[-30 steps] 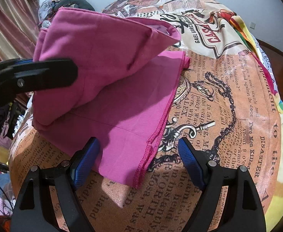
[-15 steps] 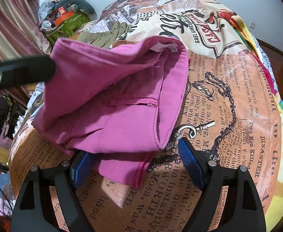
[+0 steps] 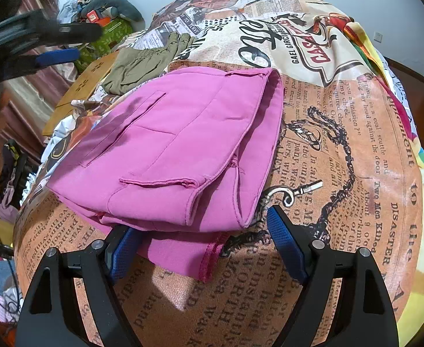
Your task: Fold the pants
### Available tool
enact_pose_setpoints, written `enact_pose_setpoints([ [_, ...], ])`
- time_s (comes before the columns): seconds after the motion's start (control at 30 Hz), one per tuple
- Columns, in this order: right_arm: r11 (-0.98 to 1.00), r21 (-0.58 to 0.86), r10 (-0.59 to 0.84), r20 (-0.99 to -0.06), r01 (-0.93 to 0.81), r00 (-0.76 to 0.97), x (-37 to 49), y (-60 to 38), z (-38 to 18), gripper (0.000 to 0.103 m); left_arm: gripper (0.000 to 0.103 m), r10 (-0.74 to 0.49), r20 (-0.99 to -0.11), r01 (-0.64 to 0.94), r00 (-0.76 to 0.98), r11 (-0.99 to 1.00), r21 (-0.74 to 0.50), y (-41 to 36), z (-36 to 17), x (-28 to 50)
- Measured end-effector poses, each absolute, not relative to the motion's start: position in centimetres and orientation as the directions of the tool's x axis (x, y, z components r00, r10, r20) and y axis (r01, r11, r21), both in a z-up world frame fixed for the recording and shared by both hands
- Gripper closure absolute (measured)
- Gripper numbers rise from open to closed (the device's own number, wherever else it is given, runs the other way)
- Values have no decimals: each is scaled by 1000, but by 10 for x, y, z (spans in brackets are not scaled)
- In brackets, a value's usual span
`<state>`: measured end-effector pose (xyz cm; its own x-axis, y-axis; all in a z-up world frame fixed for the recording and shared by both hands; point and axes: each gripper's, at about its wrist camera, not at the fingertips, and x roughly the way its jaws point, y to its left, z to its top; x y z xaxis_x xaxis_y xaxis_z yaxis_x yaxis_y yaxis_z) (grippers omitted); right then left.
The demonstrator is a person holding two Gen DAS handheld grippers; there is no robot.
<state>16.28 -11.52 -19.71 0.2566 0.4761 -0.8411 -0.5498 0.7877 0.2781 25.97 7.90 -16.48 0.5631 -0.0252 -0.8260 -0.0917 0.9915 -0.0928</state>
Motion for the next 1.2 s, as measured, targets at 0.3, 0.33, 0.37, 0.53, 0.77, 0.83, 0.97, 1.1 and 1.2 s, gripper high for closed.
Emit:
enact_pose_setpoints([
  [0.3, 787, 288, 483, -838, -545, 255, 163, -116, -198, 22, 25, 41, -901, -50, 432, 999, 22, 73, -221, 331],
  [0.33, 787, 290, 485, -837, -544, 255, 163, -116, -198, 22, 25, 46, -908, -44, 417, 999, 30, 72, -227, 337],
  [0.37, 787, 292, 486, -836, -543, 255, 163, -117, -198, 22, 24, 45, -918, -37, 394, 999, 33, 71, -236, 346],
  [0.53, 793, 294, 485, -836, -534, 259, 164, -118, -197, 22, 14, 86, -956, -14, 279, 996, 85, 68, -278, 367],
  [0.77, 818, 300, 474, -835, -490, 280, 163, -131, -192, 22, 6, 99, -954, -48, 282, 995, 89, 82, -292, 354],
  [0.83, 827, 293, 464, -837, -480, 290, 159, -137, -190, 22, 6, 94, -955, -54, 282, 995, 82, 89, -289, 345],
  [0.97, 845, 286, 450, -837, -453, 312, 156, -150, -188, 22, 6, 116, -949, -69, 292, 993, 100, 101, -279, 319],
  [1.1, 864, 279, 435, -833, -419, 342, 155, -165, -184, 22, 6, 138, -939, -87, 314, 989, 117, 108, -266, 287],
  [1.2, 875, 277, 426, -829, -397, 362, 154, -174, -180, 22, 6, 120, -940, -102, 319, 991, 91, 113, -259, 263],
])
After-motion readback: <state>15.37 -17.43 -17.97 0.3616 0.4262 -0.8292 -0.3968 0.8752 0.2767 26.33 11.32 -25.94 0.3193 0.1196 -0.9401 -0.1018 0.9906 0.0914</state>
